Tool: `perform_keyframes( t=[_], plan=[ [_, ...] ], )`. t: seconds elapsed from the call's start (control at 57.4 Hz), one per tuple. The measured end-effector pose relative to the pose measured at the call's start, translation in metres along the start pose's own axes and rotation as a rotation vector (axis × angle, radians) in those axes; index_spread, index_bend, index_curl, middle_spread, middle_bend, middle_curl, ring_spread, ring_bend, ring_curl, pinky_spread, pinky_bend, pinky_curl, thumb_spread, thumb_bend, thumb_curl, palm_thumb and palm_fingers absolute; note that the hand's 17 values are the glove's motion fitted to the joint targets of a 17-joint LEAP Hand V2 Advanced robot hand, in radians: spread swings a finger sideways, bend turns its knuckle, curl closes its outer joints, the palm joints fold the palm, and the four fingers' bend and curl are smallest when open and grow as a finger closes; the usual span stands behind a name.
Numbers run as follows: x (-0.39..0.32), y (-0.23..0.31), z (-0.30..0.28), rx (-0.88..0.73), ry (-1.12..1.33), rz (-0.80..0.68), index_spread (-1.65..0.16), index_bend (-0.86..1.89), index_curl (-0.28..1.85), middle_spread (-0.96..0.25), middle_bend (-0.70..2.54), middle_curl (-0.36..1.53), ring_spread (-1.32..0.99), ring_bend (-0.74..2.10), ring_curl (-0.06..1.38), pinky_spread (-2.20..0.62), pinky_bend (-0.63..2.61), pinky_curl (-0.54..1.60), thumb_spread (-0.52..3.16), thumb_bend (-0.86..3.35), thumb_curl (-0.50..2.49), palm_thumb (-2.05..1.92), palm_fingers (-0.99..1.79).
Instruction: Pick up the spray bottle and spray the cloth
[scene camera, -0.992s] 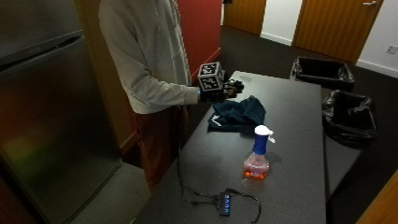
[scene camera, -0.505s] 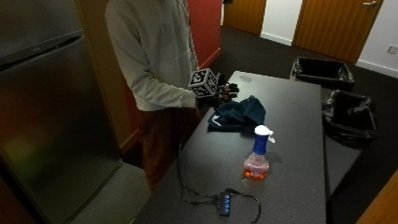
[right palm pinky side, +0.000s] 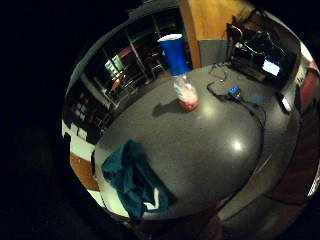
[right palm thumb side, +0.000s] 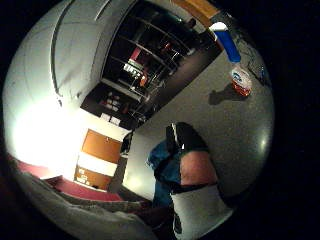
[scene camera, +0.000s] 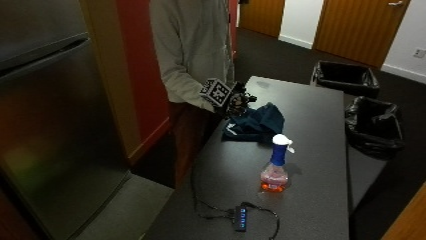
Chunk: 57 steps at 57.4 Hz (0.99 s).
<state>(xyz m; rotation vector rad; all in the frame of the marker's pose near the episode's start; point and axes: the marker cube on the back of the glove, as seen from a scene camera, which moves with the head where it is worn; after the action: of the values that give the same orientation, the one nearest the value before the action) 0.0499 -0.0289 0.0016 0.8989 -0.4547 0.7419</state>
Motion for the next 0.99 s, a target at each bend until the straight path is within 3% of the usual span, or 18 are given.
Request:
perform_keyframes(
  t=[0.244,0.487,0.644,0.992],
  plan=[
    [0.020,-0.010,0.000,0.069,-0.101,0.169,-0.25,0.13,0.23,-0.02,0.21,0.34,0.01,0.34,0.29,0.11,0.41,0.35,0.96,-0.03,0.45,0.76,0.05],
    [0.053,-0.045,0.014,0.309,-0.171,0.228,-0.24,0.13,0.23,-0.01,0.22,0.34,0.01,0.34,0.29,0.11,0.41,0.35,0.95,-0.03,0.45,0.74,0.06],
    [0.061,-0.050,0.030,0.293,-0.233,0.381,-0.23,0.13,0.23,0.00,0.22,0.34,0.01,0.34,0.29,0.11,0.41,0.35,0.94,-0.03,0.45,0.74,0.06],
    [0.070,-0.084,0.058,0.330,-0.339,0.479,-0.22,0.12,0.22,0.02,0.22,0.35,0.02,0.38,0.30,0.12,0.42,0.35,0.92,-0.03,0.44,0.73,0.08]
  ],
)
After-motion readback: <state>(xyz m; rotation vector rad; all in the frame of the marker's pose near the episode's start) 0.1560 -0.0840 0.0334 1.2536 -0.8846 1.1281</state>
